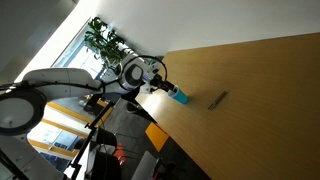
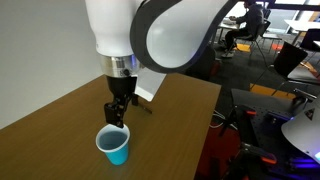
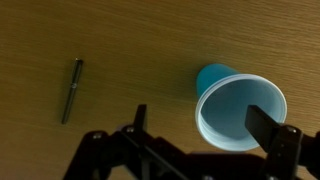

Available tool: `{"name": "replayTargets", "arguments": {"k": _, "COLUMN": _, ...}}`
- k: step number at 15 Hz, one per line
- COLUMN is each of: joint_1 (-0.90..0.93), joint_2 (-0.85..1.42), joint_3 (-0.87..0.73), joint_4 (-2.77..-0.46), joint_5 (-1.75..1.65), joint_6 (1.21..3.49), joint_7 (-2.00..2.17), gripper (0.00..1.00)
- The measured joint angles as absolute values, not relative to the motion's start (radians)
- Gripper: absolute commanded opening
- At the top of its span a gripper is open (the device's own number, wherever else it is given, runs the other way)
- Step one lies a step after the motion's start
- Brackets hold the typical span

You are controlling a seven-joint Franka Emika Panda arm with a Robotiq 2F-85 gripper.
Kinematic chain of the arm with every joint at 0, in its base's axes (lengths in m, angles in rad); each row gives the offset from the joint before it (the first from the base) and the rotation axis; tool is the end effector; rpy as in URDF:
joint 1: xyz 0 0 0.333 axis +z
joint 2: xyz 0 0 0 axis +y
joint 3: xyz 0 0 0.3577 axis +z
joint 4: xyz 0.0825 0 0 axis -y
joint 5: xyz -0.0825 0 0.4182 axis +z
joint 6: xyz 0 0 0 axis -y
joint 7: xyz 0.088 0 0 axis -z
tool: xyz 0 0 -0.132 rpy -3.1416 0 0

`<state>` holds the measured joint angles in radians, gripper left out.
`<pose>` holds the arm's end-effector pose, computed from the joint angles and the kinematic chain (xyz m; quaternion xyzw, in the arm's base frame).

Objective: Move the blue cup to the top right corner of the table

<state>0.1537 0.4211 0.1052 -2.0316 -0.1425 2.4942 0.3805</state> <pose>0.6239 0.1624 0.2285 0.9994 -0.0099 0.0288 0.0145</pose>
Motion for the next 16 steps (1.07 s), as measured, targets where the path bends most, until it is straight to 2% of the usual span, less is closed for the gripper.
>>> {"name": "replayTargets", "arguments": {"k": 16, "joint_1": 0.157, "joint_2": 0.609, "joint_3": 0.078, "joint_4": -1.872, "joint_5": -0.092, "joint_6": 2.504, "joint_7": 0.298, "gripper": 1.0}}
